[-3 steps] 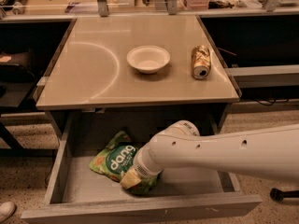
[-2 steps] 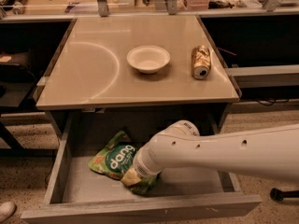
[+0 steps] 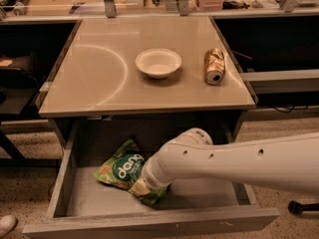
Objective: Pick green rice chip bag from top drawer and place on counter
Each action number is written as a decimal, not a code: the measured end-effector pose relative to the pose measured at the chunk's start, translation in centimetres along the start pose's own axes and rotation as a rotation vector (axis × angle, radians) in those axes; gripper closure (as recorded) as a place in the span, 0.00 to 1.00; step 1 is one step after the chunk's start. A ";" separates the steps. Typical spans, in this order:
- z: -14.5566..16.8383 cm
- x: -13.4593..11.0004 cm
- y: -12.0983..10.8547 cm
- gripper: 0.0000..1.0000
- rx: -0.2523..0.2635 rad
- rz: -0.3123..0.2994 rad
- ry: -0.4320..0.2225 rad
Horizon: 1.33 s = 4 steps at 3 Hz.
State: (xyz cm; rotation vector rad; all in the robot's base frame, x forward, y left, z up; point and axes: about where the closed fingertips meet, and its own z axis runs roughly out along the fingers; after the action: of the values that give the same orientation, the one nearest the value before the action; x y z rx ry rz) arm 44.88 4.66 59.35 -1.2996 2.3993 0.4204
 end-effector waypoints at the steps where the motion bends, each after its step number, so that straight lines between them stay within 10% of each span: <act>1: -3.7 -0.3 0.5 1.00 0.013 0.017 -0.021; 4: -16.8 -3.3 5.7 1.00 0.063 -0.057 -0.069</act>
Offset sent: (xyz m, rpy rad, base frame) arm -0.0455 -0.0405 0.1406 0.0174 -0.0687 -0.0772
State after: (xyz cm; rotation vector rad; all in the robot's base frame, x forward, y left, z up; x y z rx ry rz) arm 38.59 2.86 76.12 -1.3013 2.2945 0.3640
